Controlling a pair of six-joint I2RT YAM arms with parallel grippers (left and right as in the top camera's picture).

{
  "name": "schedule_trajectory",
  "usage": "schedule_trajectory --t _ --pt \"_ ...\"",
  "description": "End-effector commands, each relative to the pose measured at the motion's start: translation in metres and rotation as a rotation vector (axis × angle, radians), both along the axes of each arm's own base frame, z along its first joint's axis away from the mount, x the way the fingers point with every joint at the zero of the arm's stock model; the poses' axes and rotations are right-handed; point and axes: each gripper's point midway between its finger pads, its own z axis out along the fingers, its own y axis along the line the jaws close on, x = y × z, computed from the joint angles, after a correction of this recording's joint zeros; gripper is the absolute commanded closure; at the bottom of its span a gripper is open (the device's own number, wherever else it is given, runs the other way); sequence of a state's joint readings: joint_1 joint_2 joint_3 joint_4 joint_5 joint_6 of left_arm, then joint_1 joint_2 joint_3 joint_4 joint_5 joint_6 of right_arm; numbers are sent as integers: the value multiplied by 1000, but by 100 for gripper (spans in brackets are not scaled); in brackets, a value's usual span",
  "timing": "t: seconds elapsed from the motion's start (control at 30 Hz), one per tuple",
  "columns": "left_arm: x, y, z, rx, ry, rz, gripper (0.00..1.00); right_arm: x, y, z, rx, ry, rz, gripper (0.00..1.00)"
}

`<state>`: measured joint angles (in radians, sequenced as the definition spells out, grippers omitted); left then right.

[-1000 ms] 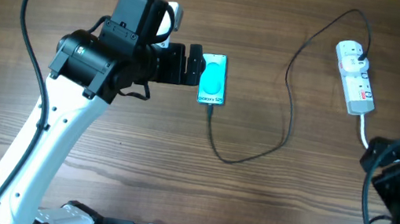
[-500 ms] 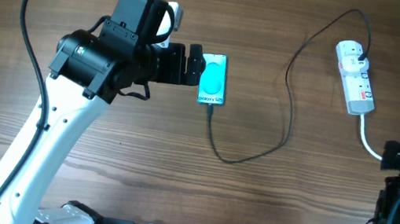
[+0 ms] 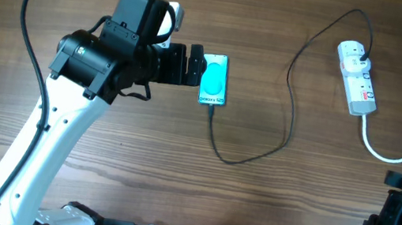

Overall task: Plug charger to phone and switch on socket
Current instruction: 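Pull the right gripper back from the power strip toward the bottom right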

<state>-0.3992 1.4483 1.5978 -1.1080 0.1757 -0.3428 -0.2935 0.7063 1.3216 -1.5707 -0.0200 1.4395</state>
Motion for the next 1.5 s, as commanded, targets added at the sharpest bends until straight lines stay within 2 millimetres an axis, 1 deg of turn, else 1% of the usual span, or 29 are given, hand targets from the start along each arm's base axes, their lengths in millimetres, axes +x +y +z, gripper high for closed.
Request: schedule_trajectory --t 0.0,0.07,0.17,0.23,0.33,0.37,0.43,0.5,0.57,0.6,0.67,0.73,0.8,0.83,0.9,0.97,1.07,1.17,1.3,1.4,1.47 --pt "0 3 0 4 0 17 0 -4 -8 -6 -55 7 -26 0" --pt "0 3 0 4 0 17 0 -1 -7 -9 -79 -12 9 0" --pt "0 3 0 4 0 17 0 7 -3 -15 -159 -42 139 0" --pt "0 3 0 4 0 17 0 7 2 -29 -182 -39 218 0" --pt "0 3 0 4 0 17 0 4 15 -52 -122 -39 262 0" --pt "0 3 0 4 0 17 0 4 16 -57 -115 -43 256 0" --pt "0 3 0 4 0 17 0 4 15 -74 -83 -57 205 0" --pt "0 3 0 4 0 17 0 9 13 -82 -91 -87 188 0" --pt "0 3 0 4 0 17 0 18 12 -87 -148 -134 248 0" --pt "0 3 0 4 0 17 0 28 13 -85 -222 -182 323 0" --pt "0 3 0 4 0 17 0 49 18 -70 -374 -295 479 0" --pt "0 3 0 4 0 17 0 74 37 -35 -656 -486 749 0" --pt "0 3 0 4 0 17 0 83 54 -14 -851 -607 911 0" --pt "0 3 0 4 0 17 0 84 60 -5 -932 -649 961 0" --pt "0 3 0 4 0 17 0 85 64 3 -1026 -686 998 0" --pt "0 3 0 4 0 17 0 86 61 4 -1063 -679 991 0" --pt "0 3 0 4 0 17 0 88 56 -5 -1068 -650 973 0" --pt "0 3 0 4 0 17 0 90 56 -14 -1064 -645 977 0" --pt "0 3 0 4 0 17 0 97 56 -31 -1069 -657 974 0" --pt "0 3 0 4 0 17 0 101 56 -40 -1108 -688 965 0" --pt "0 3 0 4 0 17 0 102 60 -43 -1149 -721 980 0"
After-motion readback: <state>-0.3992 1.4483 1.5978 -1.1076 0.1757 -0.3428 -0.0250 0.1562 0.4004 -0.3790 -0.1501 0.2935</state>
